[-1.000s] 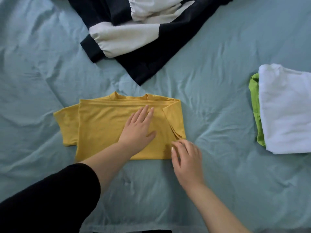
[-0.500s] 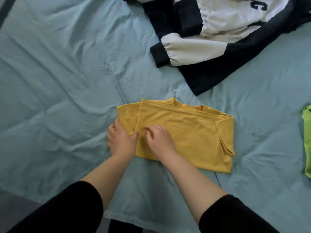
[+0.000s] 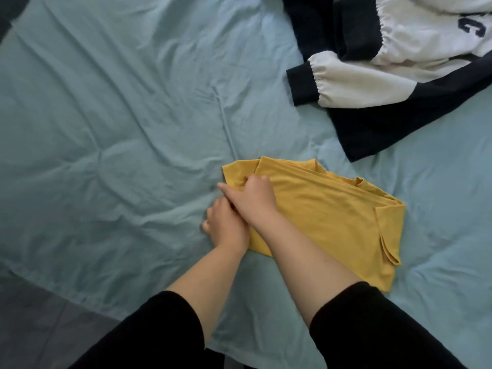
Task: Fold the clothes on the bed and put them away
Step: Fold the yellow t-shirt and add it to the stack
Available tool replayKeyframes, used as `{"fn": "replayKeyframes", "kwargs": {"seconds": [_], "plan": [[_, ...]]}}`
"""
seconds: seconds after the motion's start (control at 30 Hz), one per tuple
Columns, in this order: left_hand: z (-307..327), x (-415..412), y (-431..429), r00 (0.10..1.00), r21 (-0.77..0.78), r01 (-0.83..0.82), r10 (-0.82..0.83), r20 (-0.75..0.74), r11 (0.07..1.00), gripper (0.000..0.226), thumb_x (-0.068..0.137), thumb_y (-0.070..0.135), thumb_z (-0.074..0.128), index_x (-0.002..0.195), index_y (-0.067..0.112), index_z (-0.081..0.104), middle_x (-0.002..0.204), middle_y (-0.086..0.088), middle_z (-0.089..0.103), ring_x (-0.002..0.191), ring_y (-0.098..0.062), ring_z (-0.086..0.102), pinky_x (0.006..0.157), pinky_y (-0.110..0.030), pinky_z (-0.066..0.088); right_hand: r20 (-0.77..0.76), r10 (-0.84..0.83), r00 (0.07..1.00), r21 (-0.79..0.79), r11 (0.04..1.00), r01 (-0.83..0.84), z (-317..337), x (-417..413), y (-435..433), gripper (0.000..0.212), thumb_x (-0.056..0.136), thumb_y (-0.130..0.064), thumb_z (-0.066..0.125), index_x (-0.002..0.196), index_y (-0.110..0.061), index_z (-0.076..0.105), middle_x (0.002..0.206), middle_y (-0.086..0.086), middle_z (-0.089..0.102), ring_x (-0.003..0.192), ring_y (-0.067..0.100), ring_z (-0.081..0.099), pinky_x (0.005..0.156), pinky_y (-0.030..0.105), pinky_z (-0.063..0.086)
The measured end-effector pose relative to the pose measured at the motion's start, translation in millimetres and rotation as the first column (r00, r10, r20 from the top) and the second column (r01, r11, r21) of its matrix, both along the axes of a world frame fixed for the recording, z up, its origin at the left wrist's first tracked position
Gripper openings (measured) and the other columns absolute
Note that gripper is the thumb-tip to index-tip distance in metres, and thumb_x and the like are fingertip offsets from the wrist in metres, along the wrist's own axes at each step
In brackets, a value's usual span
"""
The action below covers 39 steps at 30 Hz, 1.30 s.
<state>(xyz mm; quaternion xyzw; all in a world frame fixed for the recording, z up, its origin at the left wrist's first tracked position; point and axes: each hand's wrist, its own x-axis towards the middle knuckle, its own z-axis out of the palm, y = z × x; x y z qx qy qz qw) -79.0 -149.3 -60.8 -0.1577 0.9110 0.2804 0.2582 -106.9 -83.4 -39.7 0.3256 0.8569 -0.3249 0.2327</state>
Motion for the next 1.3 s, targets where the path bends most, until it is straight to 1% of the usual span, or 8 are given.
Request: {"fn": "replayKeyframes", "kwargs": {"seconds": [0.23, 0.47, 0.6, 0.73, 0.8, 0.9, 1.07, 1.3], "plan": [[1.1, 9.7, -2.9, 1.0, 0.026, 0.023, -0.023, 0.006, 0.999, 0.011, 0.093, 0.022, 0.042, 0.088, 0.025, 0.052, 0.107, -0.003, 0.06, 0.108, -0.027, 0.049, 0.085, -0.038, 0.031, 0.103, -0.022, 0.994, 0.133, 0.991, 0.008, -3.4, -27.3, -9.5, 0.039, 0.091, -0.023, 0.056, 0.124, -0.004, 0.048, 0.128, 0.016, 0.053, 0.117, 0.034, 0.054, 0.087, 0.036, 0.045], [0.9, 17.8, -4.2, 0.992, 0.112, 0.053, -0.039, -0.117, 0.992, 0.025, 0.084, 0.024, 0.061, 0.104, 0.039, 0.061, 0.104, 0.013, 0.06, 0.104, -0.016, 0.048, 0.084, -0.031, 0.024, -0.243, -0.351, 0.904, -0.244, 0.925, 0.293, -2.9, 7.9, 47.0, 0.027, 0.083, -0.009, 0.055, 0.107, -0.021, 0.057, 0.095, -0.003, 0.065, 0.088, 0.014, 0.061, 0.069, 0.021, 0.046], [1.7, 23.5, -8.8, 0.961, 0.063, 0.214, -0.198, -0.194, 0.975, 0.031, 0.083, 0.018, 0.063, 0.107, 0.038, 0.062, 0.104, 0.012, 0.059, 0.103, -0.016, 0.048, 0.084, -0.027, 0.022, -0.173, -0.45, 0.876, -0.313, 0.869, 0.384, -9.6, 8.9, 69.2, 0.014, 0.084, -0.009, 0.058, 0.092, -0.02, 0.063, 0.092, 0.005, 0.067, 0.09, 0.024, 0.065, 0.075, 0.034, 0.055], [4.6, 27.5, -15.5, 0.917, 0.057, 0.355, -0.335, -0.216, 0.933, 0.042, 0.086, 0.014, 0.06, 0.118, 0.042, 0.062, 0.106, 0.011, 0.056, 0.103, -0.014, 0.046, 0.09, -0.027, 0.023, -0.02, -0.648, 0.761, -0.535, 0.65, 0.54, -4.9, 5.0, 75.9, 0.021, 0.092, -0.03, 0.052, 0.092, -0.014, 0.065, 0.086, 0.007, 0.069, 0.084, 0.025, 0.068, 0.072, 0.034, 0.057], [6.7, 28.5, -16.9, 0.901, 0.035, 0.4, -0.385, -0.2, 0.916, 0.044, 0.088, 0.015, 0.059, 0.122, 0.043, 0.06, 0.107, 0.011, 0.055, 0.104, -0.014, 0.046, 0.092, -0.029, 0.026, -0.069, -0.556, 0.828, -0.487, 0.743, 0.459, -4.7, 10.0, 75.1, 0.028, 0.088, -0.042, 0.062, 0.098, -0.016, 0.062, 0.091, 0.005, 0.067, 0.083, 0.018, 0.065, 0.075, 0.034, 0.056], [8.1, 28.3, -18.5, 0.897, 0.027, 0.412, -0.401, -0.187, 0.911, 0.044, 0.091, 0.015, 0.056, 0.124, 0.044, 0.058, 0.109, 0.011, 0.055, 0.105, -0.014, 0.047, 0.093, -0.03, 0.029, -0.191, -0.388, 0.902, -0.324, 0.892, 0.315, -7.4, 14.9, 71.5, 0.021, 0.083, -0.02, 0.07, 0.101, -0.02, 0.059, 0.087, 0.003, 0.059, 0.076, 0.015, 0.055, 0.071, 0.033, 0.051], [6.5, 27.7, -16.9, 0.888, 0.029, 0.422, -0.406, -0.215, 0.906, 0.046, 0.092, 0.013, 0.054, 0.126, 0.043, 0.058, 0.108, 0.011, 0.057, 0.104, -0.015, 0.047, 0.091, -0.03, 0.028, -0.242, -0.339, 0.909, -0.114, 0.94, 0.32, -14.2, 14.3, 84.1, 0.016, 0.085, -0.013, 0.061, 0.097, -0.023, 0.055, 0.071, -0.01, 0.049, 0.058, 0.007, 0.048, 0.049, 0.018, 0.038], [2.1, 32.0, -19.5, 0.891, 0.061, 0.411, -0.386, -0.24, 0.91, 0.026, 0.084, 0.021, 0.065, 0.101, 0.041, 0.068, 0.103, 0.016, 0.057, 0.103, -0.012, 0.047, 0.085, -0.024, 0.022, -0.38, -0.415, 0.827, -0.122, 0.908, 0.4, 0.2, 30.2, 88.4, 0.014, 0.091, -0.032, 0.06, 0.087, -0.019, 0.062, 0.083, -0.004, 0.063, 0.072, 0.008, 0.059, 0.063, 0.02, 0.043]]}}
